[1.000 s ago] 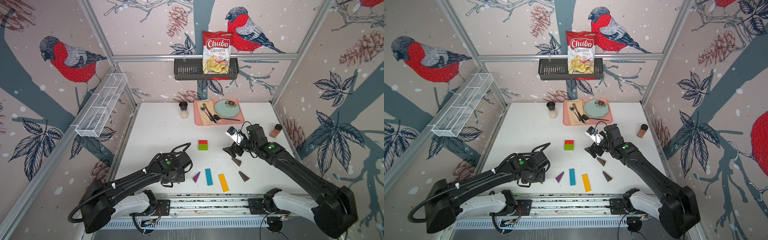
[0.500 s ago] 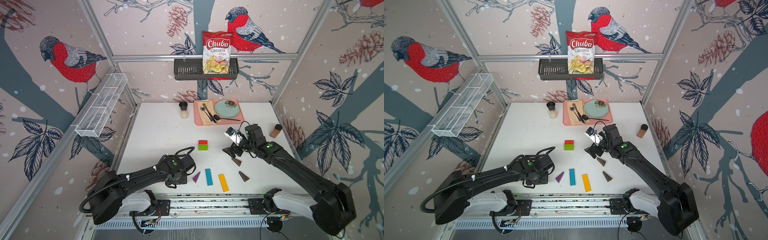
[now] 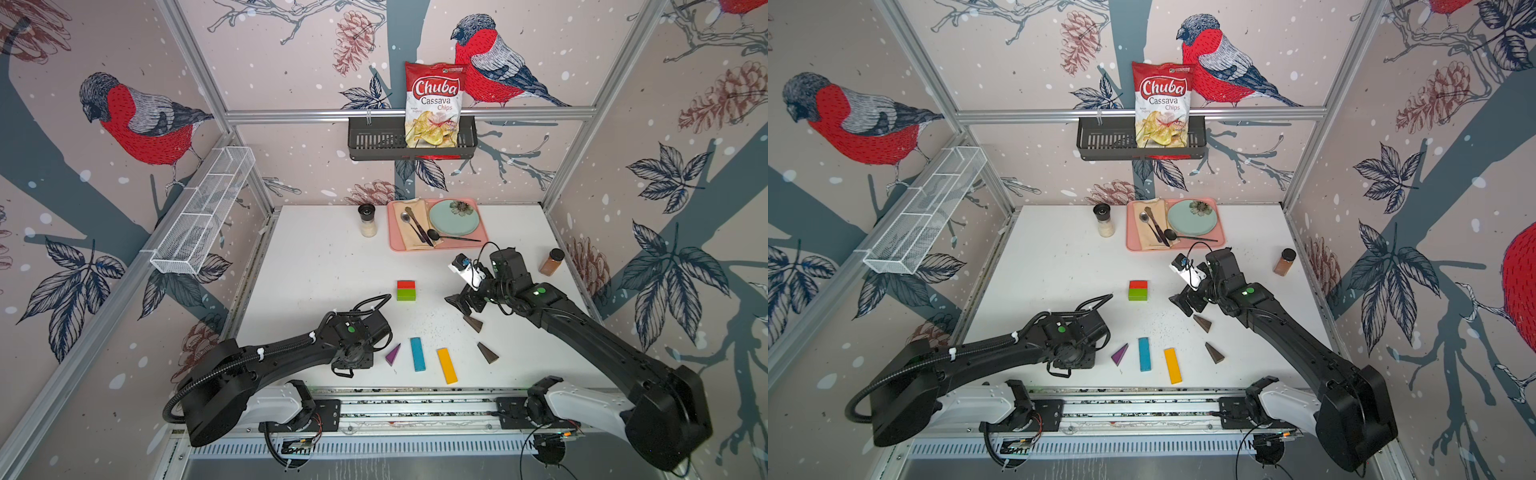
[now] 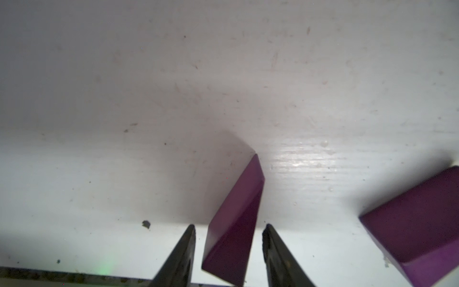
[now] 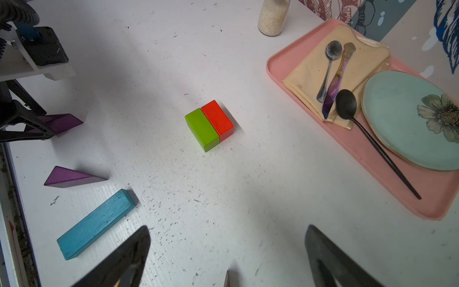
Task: Assemble a small pinwheel with building blocks
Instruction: Pick up the building block from the center of the board, then assemble the building block at the center of the board.
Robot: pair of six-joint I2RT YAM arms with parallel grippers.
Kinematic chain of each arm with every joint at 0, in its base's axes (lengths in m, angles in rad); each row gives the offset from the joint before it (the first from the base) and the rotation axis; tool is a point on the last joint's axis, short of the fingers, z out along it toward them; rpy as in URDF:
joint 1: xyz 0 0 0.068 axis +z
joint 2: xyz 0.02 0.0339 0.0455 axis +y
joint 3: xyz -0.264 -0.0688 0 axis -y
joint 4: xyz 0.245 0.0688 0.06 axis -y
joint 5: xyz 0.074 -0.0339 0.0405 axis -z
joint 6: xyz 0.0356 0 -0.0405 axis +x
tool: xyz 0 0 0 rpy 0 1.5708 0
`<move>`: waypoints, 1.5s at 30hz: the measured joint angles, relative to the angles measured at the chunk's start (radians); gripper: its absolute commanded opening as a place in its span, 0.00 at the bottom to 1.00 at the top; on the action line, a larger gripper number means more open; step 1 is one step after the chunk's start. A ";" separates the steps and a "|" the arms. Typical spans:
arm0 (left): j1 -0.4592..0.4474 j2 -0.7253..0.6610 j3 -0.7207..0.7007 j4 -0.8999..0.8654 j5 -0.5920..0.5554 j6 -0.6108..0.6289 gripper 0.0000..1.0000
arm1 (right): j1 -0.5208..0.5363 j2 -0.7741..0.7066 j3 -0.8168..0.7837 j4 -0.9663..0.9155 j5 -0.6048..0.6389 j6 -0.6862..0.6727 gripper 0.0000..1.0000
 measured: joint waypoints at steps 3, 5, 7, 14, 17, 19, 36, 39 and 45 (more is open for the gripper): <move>0.000 -0.009 -0.010 0.002 0.002 -0.002 0.45 | 0.000 0.000 0.000 0.000 0.000 0.000 0.96; 0.000 -0.018 -0.017 0.002 0.003 -0.006 0.45 | 0.000 0.002 0.000 0.000 0.000 0.000 0.96; 0.000 -0.020 -0.021 0.004 0.004 -0.009 0.43 | 0.000 0.007 0.003 -0.003 0.000 0.000 0.96; 0.000 -0.005 -0.023 0.014 0.008 -0.008 0.36 | 0.000 0.017 0.011 -0.011 0.001 0.000 0.96; 0.000 0.005 -0.019 0.013 0.008 -0.008 0.29 | 0.000 0.018 0.011 -0.011 0.002 0.000 0.97; 0.000 0.005 -0.019 0.013 0.008 -0.007 0.25 | 0.000 0.018 0.011 -0.012 0.003 0.000 0.97; 0.106 0.020 0.196 0.053 -0.005 0.295 0.16 | -0.016 0.020 0.017 -0.007 0.004 0.003 0.97; 0.174 0.056 0.270 0.108 0.004 0.452 0.16 | -0.032 0.037 0.040 -0.004 0.012 -0.001 0.97; 0.347 0.255 0.457 0.187 0.052 0.757 0.14 | -0.055 0.053 0.088 0.005 0.014 -0.012 0.97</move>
